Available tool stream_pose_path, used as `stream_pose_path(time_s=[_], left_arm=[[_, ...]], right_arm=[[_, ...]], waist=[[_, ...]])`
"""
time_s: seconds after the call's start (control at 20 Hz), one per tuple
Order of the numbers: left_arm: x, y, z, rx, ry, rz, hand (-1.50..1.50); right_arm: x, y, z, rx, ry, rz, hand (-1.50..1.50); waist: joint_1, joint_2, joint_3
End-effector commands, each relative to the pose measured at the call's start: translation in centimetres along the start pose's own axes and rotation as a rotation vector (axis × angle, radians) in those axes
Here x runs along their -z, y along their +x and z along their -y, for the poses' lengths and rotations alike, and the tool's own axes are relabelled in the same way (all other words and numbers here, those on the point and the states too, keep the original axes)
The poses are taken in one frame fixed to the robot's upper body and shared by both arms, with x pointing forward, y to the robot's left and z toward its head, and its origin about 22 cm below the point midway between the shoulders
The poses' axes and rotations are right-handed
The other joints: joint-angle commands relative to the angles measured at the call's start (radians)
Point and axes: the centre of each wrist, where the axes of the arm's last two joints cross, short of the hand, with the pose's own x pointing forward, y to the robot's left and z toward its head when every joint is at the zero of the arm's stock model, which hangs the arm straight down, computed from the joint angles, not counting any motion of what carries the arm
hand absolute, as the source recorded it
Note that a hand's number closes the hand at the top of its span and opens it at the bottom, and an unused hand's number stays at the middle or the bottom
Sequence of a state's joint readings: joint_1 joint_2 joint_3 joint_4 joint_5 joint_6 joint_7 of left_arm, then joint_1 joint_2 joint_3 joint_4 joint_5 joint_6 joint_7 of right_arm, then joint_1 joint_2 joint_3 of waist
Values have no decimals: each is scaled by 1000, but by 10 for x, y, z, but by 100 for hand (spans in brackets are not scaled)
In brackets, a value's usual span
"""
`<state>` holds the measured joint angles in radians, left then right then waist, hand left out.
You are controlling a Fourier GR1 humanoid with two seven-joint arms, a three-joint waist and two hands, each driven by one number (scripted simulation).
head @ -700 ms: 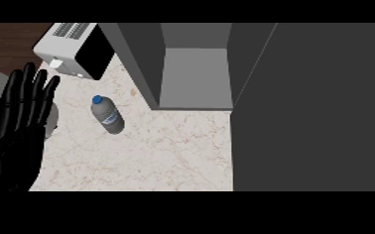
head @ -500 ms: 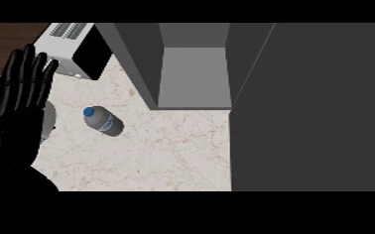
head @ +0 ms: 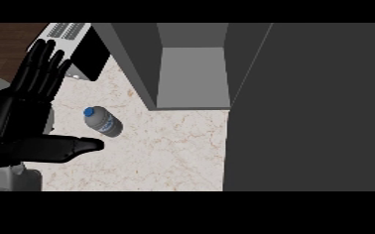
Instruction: Pick up the bottled water, place it into the cabinet and close the cabinet
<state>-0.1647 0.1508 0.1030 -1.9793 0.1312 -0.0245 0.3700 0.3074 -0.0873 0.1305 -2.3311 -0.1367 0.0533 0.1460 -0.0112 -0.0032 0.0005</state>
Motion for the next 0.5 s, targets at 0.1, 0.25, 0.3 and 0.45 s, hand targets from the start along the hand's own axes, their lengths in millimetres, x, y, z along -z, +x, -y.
stream_pose_path(time_s=[0.1,0.25,0.3,0.45], left_arm=[[-32,17,7,-7,-1,-45,-150],[-18,8,21,-3,43,-82,-150],[-25,10,28,5,28,-90,-150],[-33,10,10,33,26,-112,-150]], right_arm=[[-22,21,-10,21,7,-33,-150],[-37,41,4,13,6,-31,-150],[-37,35,-20,31,11,-48,-150],[-28,39,-2,31,-8,-52,-150]], waist=[[10,0,0],[2,1,0],[4,0,0],[9,2,0]])
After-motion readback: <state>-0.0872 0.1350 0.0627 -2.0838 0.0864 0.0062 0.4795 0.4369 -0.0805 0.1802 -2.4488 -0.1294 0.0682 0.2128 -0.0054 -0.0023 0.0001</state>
